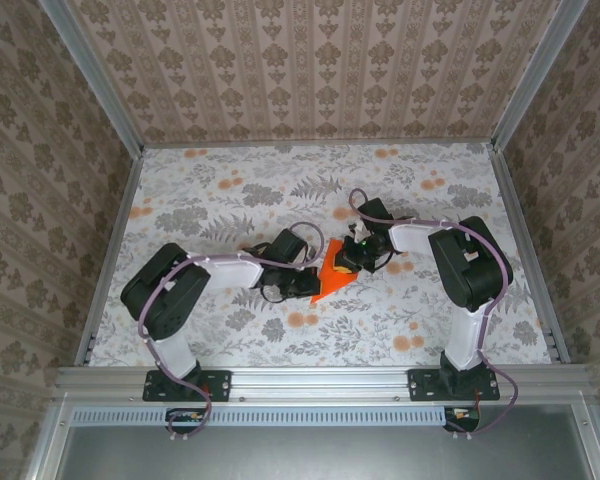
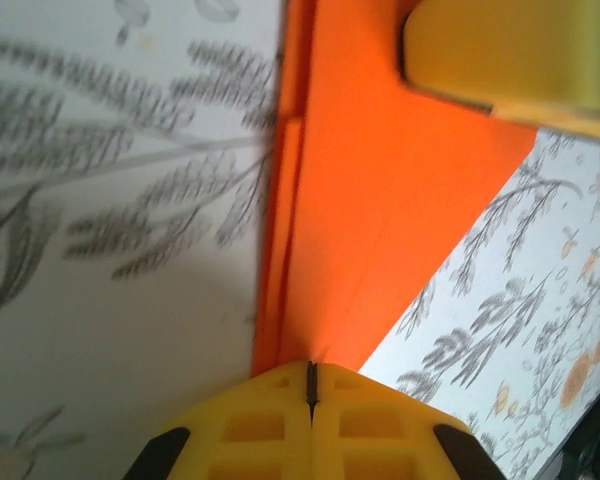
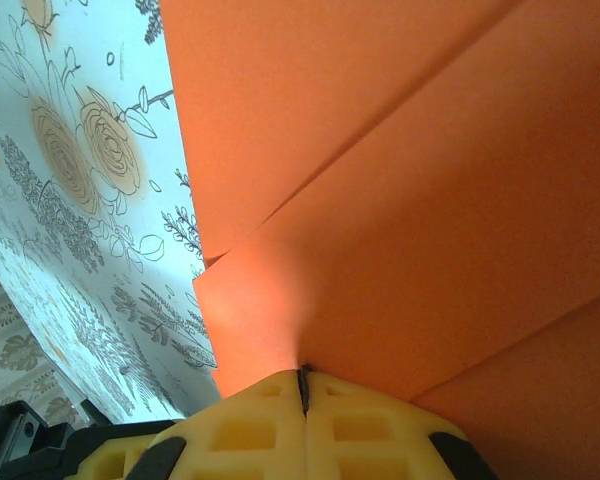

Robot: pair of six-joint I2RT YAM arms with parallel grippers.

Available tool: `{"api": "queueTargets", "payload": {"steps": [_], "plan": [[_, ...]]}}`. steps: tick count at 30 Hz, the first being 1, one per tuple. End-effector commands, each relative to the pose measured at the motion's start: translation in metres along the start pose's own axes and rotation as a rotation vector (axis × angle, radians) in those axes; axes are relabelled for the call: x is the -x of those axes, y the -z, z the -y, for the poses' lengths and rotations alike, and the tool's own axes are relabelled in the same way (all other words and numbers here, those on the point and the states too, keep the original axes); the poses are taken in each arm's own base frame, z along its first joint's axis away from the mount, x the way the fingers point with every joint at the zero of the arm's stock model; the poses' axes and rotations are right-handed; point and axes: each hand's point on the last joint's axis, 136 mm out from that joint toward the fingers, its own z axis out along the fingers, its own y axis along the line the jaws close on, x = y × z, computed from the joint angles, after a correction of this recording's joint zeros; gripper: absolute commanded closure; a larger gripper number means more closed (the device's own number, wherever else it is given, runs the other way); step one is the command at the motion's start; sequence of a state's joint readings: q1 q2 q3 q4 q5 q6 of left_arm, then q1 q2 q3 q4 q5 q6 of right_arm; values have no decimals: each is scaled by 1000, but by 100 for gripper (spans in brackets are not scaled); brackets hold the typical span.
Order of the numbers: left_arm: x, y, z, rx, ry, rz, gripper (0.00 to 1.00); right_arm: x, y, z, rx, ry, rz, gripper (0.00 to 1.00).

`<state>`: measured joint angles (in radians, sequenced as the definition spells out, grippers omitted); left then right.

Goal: Fold a paper plane with a square sheet of paper (pick it up from the middle)
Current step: Fourth fold the wing at the center of the table.

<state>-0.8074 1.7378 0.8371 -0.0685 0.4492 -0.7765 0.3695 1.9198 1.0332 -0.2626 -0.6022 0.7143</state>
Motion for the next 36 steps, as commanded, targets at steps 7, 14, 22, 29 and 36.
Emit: {"api": "queueTargets", "payload": {"steps": [7, 14, 22, 29, 36], "plan": [[-20, 28, 14, -43, -48, -11, 100, -25, -19, 106, -383, -153, -28, 96], [10, 28, 33, -60, -65, 68, 100, -23, -18, 101, -370, -148, -25, 96], [-2, -3, 7, -1, 3, -20, 100, -17, -17, 85, -304, -118, -11, 96], [-25, -10, -25, 75, 54, -70, 100, -4, -9, 47, -167, -26, 28, 96], [-35, -13, -36, 73, 83, -72, 100, -1, 20, -27, 81, 198, 82, 92]]}}
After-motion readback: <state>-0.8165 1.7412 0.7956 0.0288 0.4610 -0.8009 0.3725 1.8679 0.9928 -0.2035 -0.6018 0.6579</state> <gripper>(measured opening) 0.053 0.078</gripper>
